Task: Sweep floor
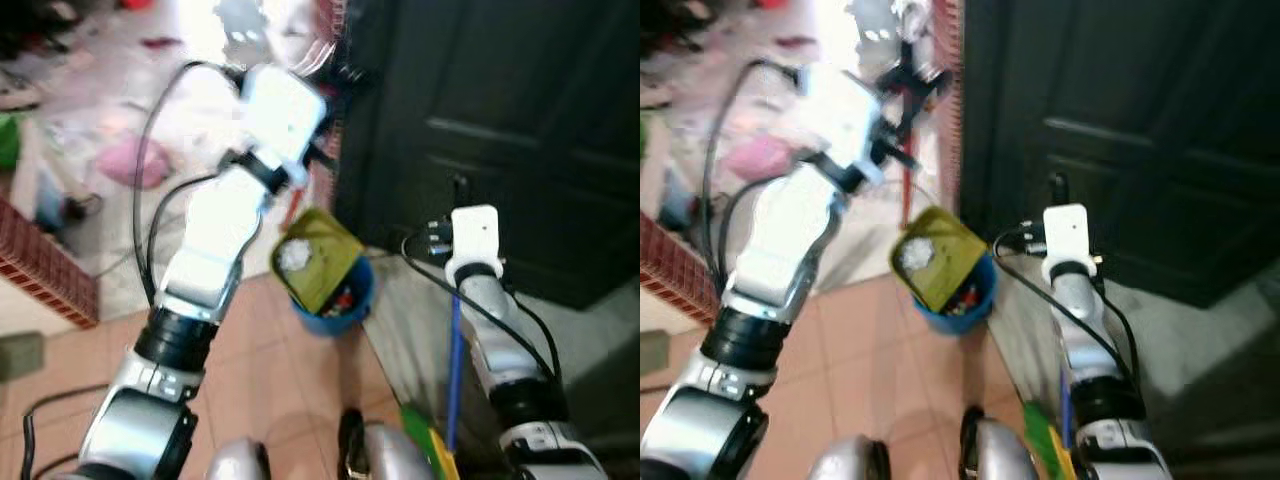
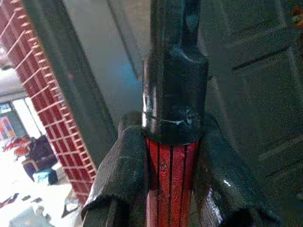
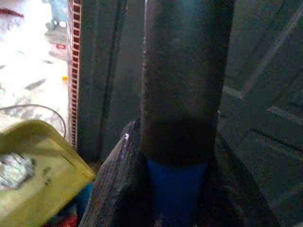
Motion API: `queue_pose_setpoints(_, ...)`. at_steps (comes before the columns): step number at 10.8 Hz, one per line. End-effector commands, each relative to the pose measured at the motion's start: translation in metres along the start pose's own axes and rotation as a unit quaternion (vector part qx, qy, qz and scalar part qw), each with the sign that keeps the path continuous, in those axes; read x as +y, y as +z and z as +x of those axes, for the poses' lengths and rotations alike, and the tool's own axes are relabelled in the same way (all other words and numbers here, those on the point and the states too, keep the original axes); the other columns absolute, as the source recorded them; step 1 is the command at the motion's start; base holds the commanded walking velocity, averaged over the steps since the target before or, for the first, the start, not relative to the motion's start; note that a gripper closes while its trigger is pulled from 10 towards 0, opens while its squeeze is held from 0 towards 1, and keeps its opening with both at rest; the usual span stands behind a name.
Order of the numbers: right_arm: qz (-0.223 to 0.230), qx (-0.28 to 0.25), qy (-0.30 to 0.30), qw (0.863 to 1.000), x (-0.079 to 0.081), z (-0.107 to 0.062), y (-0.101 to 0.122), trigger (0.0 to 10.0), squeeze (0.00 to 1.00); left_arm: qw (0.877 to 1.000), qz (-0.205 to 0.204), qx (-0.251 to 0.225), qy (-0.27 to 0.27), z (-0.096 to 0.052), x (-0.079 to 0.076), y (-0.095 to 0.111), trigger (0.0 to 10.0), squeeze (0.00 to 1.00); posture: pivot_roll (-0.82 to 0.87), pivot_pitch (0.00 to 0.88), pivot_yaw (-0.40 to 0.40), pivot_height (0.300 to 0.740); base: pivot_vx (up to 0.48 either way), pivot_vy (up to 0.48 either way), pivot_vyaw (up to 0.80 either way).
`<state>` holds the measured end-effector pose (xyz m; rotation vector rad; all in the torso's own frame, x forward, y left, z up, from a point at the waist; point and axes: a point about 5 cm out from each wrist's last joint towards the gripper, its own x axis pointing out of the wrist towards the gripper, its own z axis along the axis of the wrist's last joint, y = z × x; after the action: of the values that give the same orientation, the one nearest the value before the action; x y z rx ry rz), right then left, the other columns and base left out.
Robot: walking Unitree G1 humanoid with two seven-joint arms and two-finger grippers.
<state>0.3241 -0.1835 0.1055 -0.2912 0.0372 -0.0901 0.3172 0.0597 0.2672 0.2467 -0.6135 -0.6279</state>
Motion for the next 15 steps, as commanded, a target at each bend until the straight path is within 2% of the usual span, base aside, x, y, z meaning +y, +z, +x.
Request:
queue_pose_setpoints(1, -0.025, -0.009, -0.002, 1.0, -0.003, 0.001, 0.002, 10.0, 0.0, 0.999, 0.024, -0.041, -0.006, 0.003, 0.0, 0.018, 10.0, 0.0, -0.08, 0.101, 0.024, 0.74, 0.0, 0.0, 0.0)
queue_pose_setpoints(3, -0.024, -0.009, -0.004, 1.0, -0.004, 0.001, 0.003, 10.0, 0.0, 0.999, 0.033, -0.039, 0.008, 0.002, 0.007, 0.018, 10.0, 0.0, -0.08, 0.103, 0.023, 0.74, 0.0, 0.0, 0.0)
queue_pose_setpoints(5, -0.024, -0.01, -0.003, 1.0, -0.004, 0.002, 0.003, 10.0, 0.0, 0.995, 0.069, -0.046, 0.052, 0.001, 0.025, 0.022, 10.0, 0.0, -0.07, 0.104, 0.019, 0.74, 0.0, 0.0, 0.0)
queue_pose_setpoints(6, -0.024, -0.01, -0.003, 1.0, -0.004, 0.003, 0.003, 10.0, 0.0, 0.993, 0.072, -0.045, 0.085, 0.001, 0.035, 0.023, 10.0, 0.0, -0.07, 0.104, 0.019, 0.74, 0.0, 0.0, 0.0)
queue_pose_setpoints(9, -0.026, -0.013, -0.006, 1.0, -0.005, 0.003, 0.004, 10.0, 0.0, 0.991, 0.08, -0.044, 0.099, 0.0, 0.042, 0.022, 10.0, 0.0, -0.08, 0.102, 0.017, 0.74, 0.0, 0.0, 0.0)
queue_pose_setpoints(10, -0.026, -0.014, -0.007, 1.0, -0.005, 0.002, 0.004, 10.0, 0.0, 0.993, 0.074, -0.058, 0.067, 0.002, 0.035, 0.026, 10.0, 0.0, -0.08, 0.104, 0.016, 0.74, 0.0, 0.0, 0.0)
queue_pose_setpoints(12, -0.027, -0.013, -0.004, 1.0, -0.004, 0.003, 0.003, 10.0, 0.0, 0.997, 0.0, -0.033, -0.063, 0.002, -0.001, 0.019, 10.0, 0.0, -0.07, 0.105, 0.015, 0.74, 0.0, 0.0, 0.0)
queue_pose_setpoints(13, -0.026, -0.012, -0.003, 1.0, -0.003, 0.004, 0.003, 10.0, 0.0, 0.995, 0.001, -0.023, -0.093, 0.001, -0.008, 0.015, 10.0, 0.0, -0.07, 0.106, 0.013, 0.74, 0.0, 0.0, 0.0)
queue_pose_setpoints(14, -0.026, -0.012, -0.003, 1.0, -0.003, 0.004, 0.004, 10.0, 0.0, 0.986, 0.0, -0.002, -0.169, -0.002, -0.025, 0.011, 10.0, 0.0, -0.07, 0.107, 0.012, 0.74, 0.0, 0.0, 0.0)
queue_pose_setpoints(15, -0.024, -0.012, -0.003, 1.0, -0.003, 0.004, 0.004, 10.0, 0.0, 0.98, 0.015, 0.002, -0.198, -0.005, -0.032, 0.01, 10.0, 0.0, -0.07, 0.108, 0.012, 0.74, 0.0, 0.0, 0.0)
